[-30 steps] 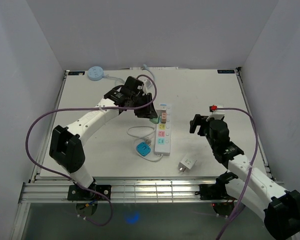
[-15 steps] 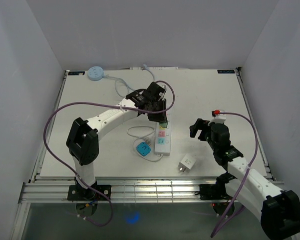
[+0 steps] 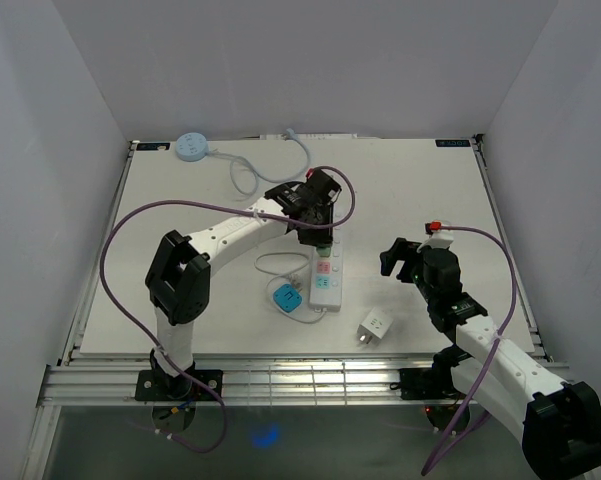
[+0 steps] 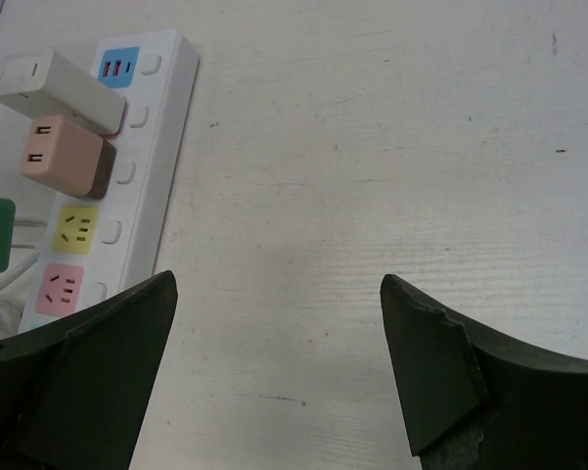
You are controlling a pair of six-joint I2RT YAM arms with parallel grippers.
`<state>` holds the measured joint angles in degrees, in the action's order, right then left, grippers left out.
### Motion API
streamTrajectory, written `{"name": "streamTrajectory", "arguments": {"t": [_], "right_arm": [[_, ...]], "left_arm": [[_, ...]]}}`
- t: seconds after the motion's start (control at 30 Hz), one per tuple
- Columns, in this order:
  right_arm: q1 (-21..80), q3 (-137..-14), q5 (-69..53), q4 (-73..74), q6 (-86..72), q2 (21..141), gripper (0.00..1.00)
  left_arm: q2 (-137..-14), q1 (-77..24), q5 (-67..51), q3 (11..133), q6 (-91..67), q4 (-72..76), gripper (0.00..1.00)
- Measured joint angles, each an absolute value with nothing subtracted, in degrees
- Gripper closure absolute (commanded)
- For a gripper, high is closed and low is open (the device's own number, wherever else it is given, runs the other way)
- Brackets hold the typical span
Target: Insert the plug
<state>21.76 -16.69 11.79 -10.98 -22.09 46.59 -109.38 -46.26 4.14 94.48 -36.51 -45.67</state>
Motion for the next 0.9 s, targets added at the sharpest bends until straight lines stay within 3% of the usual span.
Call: {"name": "streamTrajectory", "arguments": {"t": [0.9], "right_arm": [[21.3, -16.1, 11.2, -11.4, -22.1, 46.1, 0.11]], "left_arm": [[-116.9, -46.3, 6.6, 99.4, -36.9, -47.1, 1.0]]}}
